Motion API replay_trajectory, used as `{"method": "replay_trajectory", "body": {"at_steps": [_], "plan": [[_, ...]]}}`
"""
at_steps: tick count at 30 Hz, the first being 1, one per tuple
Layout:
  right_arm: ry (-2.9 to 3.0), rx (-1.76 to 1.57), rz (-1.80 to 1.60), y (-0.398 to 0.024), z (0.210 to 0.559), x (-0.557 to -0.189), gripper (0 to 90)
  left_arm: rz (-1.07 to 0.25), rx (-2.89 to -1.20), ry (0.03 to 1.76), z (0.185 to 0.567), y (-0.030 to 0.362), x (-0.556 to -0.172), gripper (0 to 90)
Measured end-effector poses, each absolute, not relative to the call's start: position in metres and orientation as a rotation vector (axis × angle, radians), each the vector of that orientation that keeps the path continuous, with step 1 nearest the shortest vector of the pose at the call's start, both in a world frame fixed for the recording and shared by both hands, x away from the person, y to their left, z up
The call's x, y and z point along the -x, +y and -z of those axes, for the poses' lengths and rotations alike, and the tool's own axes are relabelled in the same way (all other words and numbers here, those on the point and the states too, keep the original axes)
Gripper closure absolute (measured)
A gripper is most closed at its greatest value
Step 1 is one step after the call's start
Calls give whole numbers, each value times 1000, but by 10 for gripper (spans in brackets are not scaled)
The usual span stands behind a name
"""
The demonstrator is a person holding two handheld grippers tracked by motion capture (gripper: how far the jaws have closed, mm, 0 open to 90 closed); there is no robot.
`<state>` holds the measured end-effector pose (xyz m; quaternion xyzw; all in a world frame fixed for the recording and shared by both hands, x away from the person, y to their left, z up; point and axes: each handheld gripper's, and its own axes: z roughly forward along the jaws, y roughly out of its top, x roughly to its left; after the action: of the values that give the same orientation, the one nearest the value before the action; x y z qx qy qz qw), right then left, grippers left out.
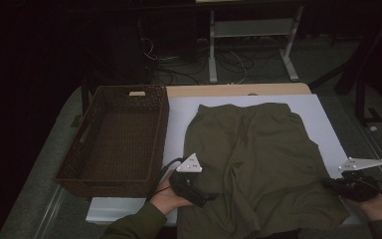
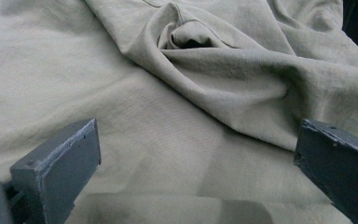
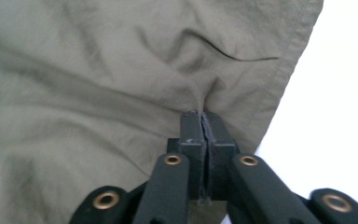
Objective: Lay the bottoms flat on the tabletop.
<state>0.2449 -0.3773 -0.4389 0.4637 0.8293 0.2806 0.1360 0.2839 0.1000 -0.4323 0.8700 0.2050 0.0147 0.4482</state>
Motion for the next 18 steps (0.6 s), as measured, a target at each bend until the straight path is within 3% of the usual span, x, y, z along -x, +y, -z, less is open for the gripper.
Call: {"method": "replay_trajectory", "body": {"at_steps": [10, 18], "plan": [[2416, -1330, -827, -383, 434, -214, 879, -34, -2152, 505, 432, 99, -283, 0], [2373, -1295, -936, -368, 423, -231, 624, -34, -2150, 509, 432, 100, -285, 0]]}}
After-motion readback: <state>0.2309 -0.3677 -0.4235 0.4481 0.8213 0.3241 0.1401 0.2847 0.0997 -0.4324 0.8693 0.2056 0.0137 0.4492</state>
